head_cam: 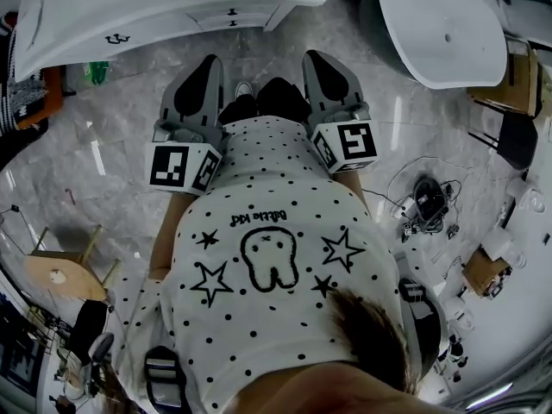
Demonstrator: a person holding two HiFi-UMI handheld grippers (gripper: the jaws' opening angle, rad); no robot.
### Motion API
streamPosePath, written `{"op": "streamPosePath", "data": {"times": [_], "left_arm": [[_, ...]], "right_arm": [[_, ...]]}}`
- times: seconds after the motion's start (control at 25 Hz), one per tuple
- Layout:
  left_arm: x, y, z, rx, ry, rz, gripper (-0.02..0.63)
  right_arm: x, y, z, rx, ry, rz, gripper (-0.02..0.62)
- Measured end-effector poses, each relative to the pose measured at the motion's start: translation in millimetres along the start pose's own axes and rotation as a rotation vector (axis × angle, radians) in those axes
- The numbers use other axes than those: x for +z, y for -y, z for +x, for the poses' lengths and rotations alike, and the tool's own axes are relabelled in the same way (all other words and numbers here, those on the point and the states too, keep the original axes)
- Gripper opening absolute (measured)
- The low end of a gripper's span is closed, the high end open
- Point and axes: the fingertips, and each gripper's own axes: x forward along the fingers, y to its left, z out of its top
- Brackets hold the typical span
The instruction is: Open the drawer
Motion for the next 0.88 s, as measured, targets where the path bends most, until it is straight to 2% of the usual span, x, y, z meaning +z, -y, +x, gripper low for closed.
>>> {"op": "streamPosePath", "data": {"times": [0.4,0.68,0.88], "left_arm": [[0.2,-5.4,-12.0,0.051,0.039,-0.038,0.003],[-0.8,-12.4,-15.9,0.103,0.08,-0.064,0.003],[4.6,-25.0,-17.8,0.152,0.112,-0.051,0.003]], "right_arm": [[1.2,-1.6,4.0,0.04,-0.007,-0.019,0.014],[9.5,-4.1,12.6,0.087,-0.007,-0.074,0.014],[13.4,-6.6,17.7,0.114,0.0,-0.092,0.014]]}}
